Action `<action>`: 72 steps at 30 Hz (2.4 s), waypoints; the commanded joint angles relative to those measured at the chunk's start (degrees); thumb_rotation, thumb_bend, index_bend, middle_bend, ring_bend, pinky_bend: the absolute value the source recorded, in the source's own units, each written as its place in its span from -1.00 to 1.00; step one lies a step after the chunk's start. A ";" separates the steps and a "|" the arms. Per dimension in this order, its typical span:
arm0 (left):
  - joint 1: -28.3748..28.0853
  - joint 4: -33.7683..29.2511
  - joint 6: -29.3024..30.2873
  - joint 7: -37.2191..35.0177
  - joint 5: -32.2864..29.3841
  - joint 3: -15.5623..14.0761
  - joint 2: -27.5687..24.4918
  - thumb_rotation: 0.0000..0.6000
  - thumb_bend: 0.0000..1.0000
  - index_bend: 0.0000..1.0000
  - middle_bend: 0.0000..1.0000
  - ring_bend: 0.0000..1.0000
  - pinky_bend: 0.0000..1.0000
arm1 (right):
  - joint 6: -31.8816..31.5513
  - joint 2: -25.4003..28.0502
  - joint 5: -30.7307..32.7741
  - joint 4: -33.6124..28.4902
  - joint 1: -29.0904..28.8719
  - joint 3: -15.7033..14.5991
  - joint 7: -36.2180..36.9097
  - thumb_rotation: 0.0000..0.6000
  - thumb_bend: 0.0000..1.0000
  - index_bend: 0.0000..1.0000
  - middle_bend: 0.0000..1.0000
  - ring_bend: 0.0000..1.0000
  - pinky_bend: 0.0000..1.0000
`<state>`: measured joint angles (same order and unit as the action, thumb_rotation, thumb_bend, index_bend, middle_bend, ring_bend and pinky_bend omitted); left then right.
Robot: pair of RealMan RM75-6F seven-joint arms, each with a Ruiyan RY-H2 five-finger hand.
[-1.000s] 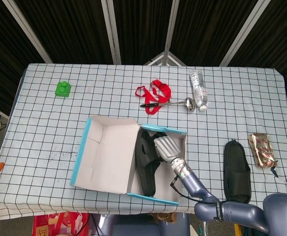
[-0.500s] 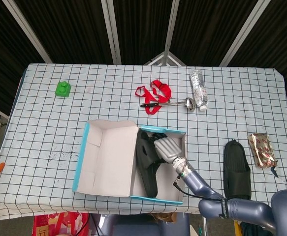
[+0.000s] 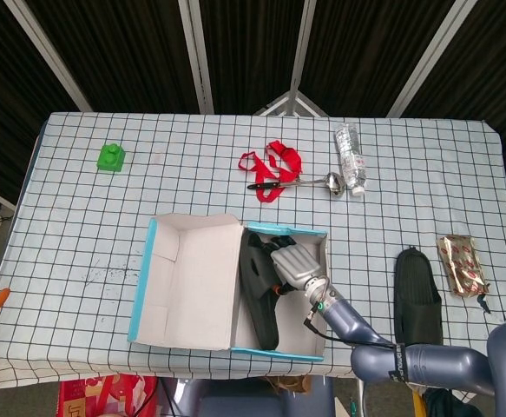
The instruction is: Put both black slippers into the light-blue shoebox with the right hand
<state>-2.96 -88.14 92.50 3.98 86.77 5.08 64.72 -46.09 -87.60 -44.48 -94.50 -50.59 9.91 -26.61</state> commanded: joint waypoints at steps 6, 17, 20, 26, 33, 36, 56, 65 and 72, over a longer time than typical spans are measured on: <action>0.01 -0.11 -0.07 -0.04 0.13 -0.12 -0.09 1.00 -0.45 -0.91 -1.00 -1.00 -0.97 | -1.70 4.15 5.97 -4.51 -2.76 0.05 -3.14 1.00 -0.29 -0.82 -0.63 -0.83 -1.00; 0.10 -0.27 0.07 0.06 0.24 -0.18 -0.13 1.00 -0.46 -0.91 -1.00 -1.00 -0.97 | -1.82 8.80 13.03 -8.84 -6.05 -1.27 -5.80 1.00 -0.29 -0.82 -0.63 -0.82 -1.00; 0.10 -0.24 0.06 0.09 0.19 -0.16 -0.11 1.00 -0.46 -0.91 -1.00 -1.00 -0.97 | -2.39 9.91 14.57 -9.92 -6.98 -1.36 -6.43 1.00 -0.29 -0.82 -0.63 -0.82 -1.00; 0.14 -0.33 0.09 0.07 0.27 -0.22 -0.18 1.00 -0.45 -0.91 -1.00 -1.00 -0.97 | -3.14 12.28 17.87 -12.12 -8.68 -2.21 -7.86 1.00 -0.29 -0.90 -0.63 -0.82 -1.00; 0.17 -0.50 0.06 0.18 0.41 -0.34 -0.23 1.00 -0.45 -0.91 -1.00 -1.00 -0.97 | -2.10 15.66 25.08 -15.09 -12.31 -4.42 -10.71 1.00 -0.32 -1.00 -0.73 -0.84 -1.00; 0.21 -0.54 0.13 0.26 0.45 -0.36 -0.23 1.00 -0.45 -0.91 -1.00 -1.00 -0.97 | -1.77 17.10 27.04 -16.53 -13.54 -4.80 -10.90 1.00 -0.39 -1.00 -0.76 -0.86 -1.00; 0.53 -0.09 1.60 -0.03 0.05 0.53 0.09 1.00 -0.45 -0.91 -1.00 -1.00 -0.97 | -1.14 45.30 21.62 -30.41 -6.92 -5.31 -0.92 1.00 -0.40 -1.00 -0.81 -0.86 -1.00; 1.04 1.87 5.71 -1.14 2.36 1.25 1.61 1.00 -0.46 -0.92 -1.00 -1.00 -0.97 | -0.34 53.74 14.18 -31.08 0.69 -12.11 -1.13 1.00 -0.40 -1.00 -0.81 -0.87 -1.00; 1.17 2.67 5.98 -0.39 1.18 2.01 2.16 1.00 -0.51 -0.92 -1.00 -1.00 -0.97 | 0.11 55.10 4.71 -28.23 7.98 -15.41 1.38 1.00 -0.40 -1.00 -0.83 -0.87 -1.00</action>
<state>-1.80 -85.61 98.52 3.38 88.20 6.93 66.77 -45.38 -32.71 -35.76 -123.89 -45.88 -4.53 -27.32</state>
